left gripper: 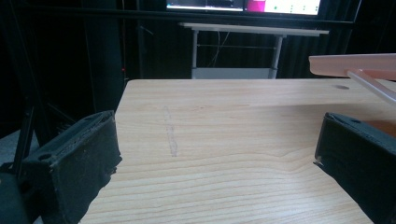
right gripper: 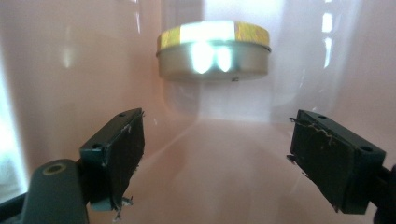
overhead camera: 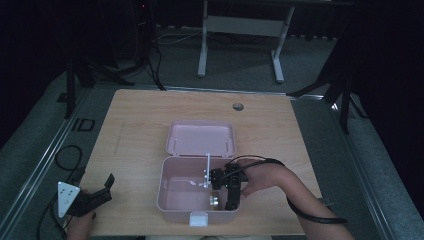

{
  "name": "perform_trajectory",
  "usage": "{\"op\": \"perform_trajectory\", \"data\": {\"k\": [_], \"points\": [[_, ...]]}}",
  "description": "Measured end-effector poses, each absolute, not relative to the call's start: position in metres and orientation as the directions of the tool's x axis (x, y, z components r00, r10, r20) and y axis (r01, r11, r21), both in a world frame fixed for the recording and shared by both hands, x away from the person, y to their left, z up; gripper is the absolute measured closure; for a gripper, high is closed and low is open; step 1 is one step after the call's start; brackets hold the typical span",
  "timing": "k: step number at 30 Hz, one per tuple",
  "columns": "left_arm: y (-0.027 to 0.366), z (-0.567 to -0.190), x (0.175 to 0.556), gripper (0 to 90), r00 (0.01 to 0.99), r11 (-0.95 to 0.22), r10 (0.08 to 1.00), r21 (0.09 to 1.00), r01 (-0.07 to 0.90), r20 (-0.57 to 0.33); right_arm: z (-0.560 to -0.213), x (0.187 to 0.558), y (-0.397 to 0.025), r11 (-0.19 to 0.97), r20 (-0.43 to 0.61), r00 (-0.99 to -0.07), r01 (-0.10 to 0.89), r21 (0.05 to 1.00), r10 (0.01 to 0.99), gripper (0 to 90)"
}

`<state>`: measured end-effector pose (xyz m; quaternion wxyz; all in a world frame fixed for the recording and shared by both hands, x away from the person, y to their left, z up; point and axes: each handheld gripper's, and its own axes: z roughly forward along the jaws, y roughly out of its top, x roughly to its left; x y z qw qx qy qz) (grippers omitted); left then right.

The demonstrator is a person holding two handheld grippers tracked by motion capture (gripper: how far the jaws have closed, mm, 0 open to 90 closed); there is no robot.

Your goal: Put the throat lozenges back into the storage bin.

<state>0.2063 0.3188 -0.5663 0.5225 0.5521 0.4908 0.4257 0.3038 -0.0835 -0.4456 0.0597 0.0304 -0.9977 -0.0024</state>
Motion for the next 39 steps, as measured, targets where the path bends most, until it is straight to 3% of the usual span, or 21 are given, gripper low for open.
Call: {"op": "perform_trajectory", "data": {"k": [7, 14, 20, 27, 39], "points": [[0.319, -0.566, 0.206, 0.3, 0.155, 0.029, 0.987, 0.995, 0.096, -0.043, -0.415, 0.301, -0.094, 0.989, 0.078, -0.993, -0.072, 0.128, -0.083, 13.2], [0.319, -0.566, 0.206, 0.3, 0.155, 0.027, 0.987, 0.995, 0.094, -0.042, -0.383, 0.305, -0.125, 0.953, 0.006, -1.0, -0.02, 0.301, -0.022, 12.9], [0.319, -0.566, 0.206, 0.3, 0.155, 0.025, 0.987, 0.995, 0.096, -0.04, -0.376, 0.311, -0.16, 0.939, -0.019, -0.999, 0.028, 0.343, 0.036, 12.8], [0.319, -0.566, 0.206, 0.3, 0.155, 0.026, 0.987, 0.995, 0.098, -0.041, -0.396, 0.323, -0.209, 0.913, -0.003, -0.992, 0.116, 0.39, 0.127, 12.9], [0.319, -0.566, 0.206, 0.3, 0.156, 0.026, 0.987, 0.995, 0.098, -0.041, -0.484, 0.354, -0.263, 0.751, -0.004, -0.926, 0.305, 0.586, 0.378, 12.6]]}}
